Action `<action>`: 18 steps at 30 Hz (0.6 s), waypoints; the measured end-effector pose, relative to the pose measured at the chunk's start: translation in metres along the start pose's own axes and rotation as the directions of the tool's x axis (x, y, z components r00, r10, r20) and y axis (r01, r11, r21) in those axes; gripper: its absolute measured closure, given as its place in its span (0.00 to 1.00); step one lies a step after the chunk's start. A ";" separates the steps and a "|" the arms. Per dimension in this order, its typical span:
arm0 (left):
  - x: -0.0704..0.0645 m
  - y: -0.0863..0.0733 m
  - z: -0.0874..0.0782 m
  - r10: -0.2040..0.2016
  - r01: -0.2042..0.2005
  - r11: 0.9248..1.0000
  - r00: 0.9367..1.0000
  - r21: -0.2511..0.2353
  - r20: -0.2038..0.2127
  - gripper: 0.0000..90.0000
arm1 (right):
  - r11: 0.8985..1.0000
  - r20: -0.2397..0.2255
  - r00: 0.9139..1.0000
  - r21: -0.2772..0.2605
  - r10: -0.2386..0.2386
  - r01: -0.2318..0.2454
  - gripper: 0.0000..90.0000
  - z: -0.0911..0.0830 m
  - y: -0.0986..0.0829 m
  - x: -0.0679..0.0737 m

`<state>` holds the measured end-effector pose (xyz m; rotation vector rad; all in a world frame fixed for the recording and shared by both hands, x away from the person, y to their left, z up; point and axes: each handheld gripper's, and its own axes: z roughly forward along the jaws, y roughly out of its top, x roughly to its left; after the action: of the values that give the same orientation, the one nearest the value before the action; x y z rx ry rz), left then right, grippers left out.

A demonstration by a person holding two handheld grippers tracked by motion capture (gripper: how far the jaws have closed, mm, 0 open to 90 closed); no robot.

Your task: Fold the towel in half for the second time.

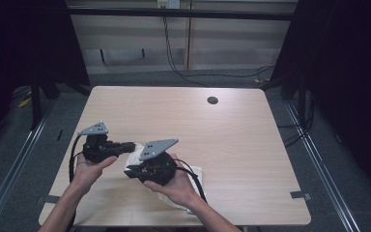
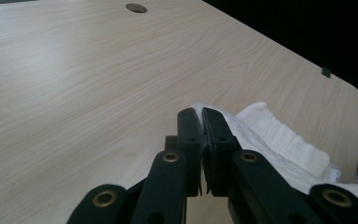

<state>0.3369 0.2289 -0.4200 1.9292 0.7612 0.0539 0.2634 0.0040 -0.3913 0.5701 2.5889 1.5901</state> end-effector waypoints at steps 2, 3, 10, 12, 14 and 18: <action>-0.001 -0.002 0.005 -0.002 0.002 1.000 1.000 0.013 0.006 0.97 | 1.000 0.004 1.000 -0.002 0.005 -0.005 0.92 -0.001 -0.006 0.000; -0.002 -0.001 0.009 0.002 -0.002 1.000 1.000 0.019 0.006 0.97 | 1.000 0.004 1.000 -0.005 0.014 -0.014 0.92 -0.001 -0.010 0.000; -0.017 0.010 0.032 0.040 -0.042 0.998 0.999 0.049 0.032 0.97 | 1.000 0.030 0.999 0.004 0.016 -0.016 0.92 -0.013 -0.027 0.000; -0.020 0.012 0.039 0.040 -0.042 0.998 0.999 0.054 0.037 0.97 | 1.000 0.052 0.999 0.009 0.007 -0.008 0.92 -0.020 -0.028 0.000; -0.023 0.013 0.046 0.048 -0.051 0.997 0.998 0.059 0.048 0.97 | 1.000 0.069 0.997 0.005 0.018 -0.018 0.92 -0.028 -0.030 0.000; -0.028 0.015 0.059 0.052 -0.057 0.996 0.997 0.076 0.062 0.96 | 0.999 0.105 0.994 0.002 0.032 -0.032 0.92 -0.039 -0.038 -0.001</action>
<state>0.3430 0.1624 -0.4279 2.0159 0.6792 -0.0005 0.2446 -0.0448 -0.4057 0.6799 2.5196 1.5209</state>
